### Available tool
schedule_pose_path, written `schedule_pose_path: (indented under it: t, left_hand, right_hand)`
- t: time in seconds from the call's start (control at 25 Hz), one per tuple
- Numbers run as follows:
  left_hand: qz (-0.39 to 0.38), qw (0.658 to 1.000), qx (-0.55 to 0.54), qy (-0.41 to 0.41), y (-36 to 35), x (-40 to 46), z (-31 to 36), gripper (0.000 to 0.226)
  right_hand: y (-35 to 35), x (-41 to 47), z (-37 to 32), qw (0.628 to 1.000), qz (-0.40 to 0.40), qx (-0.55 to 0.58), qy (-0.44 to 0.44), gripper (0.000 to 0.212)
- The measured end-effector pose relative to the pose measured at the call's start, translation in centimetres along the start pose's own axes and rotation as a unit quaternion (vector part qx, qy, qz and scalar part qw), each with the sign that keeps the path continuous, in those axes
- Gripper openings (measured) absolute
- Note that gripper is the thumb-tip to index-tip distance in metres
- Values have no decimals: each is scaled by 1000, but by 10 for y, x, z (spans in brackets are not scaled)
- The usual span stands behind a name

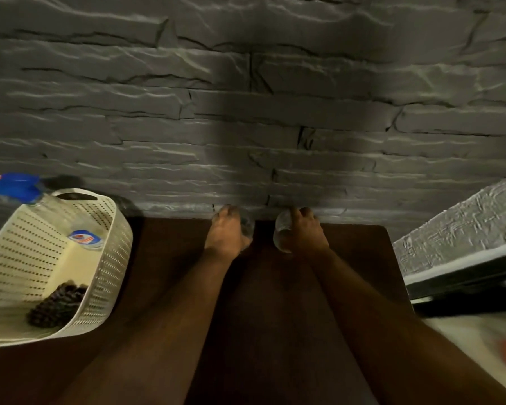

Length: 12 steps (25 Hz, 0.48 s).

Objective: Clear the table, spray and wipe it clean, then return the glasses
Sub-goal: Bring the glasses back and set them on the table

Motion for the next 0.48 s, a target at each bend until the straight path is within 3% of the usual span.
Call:
schedule_pose_path:
  t: [0.28,0.48]
  left_hand:
    - [23,1000,-15,10,-8,12,6,88]
    - [7,999,-40,12,-6,5,3,103]
  right_hand:
    - [-2,10,5,1000,-1,23,-10,83]
    - [-6,9,9,999,24,33,3,83]
Point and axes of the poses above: each hand's wrist, its own x-axis towards the middle knuckle, its own y-axis out of the back of the hand, z = x × y, the point moved 2 cm from there along x, towards the middle knuckle, and after that the axes turned 6 degrees about -y, right-handed, at the moved point
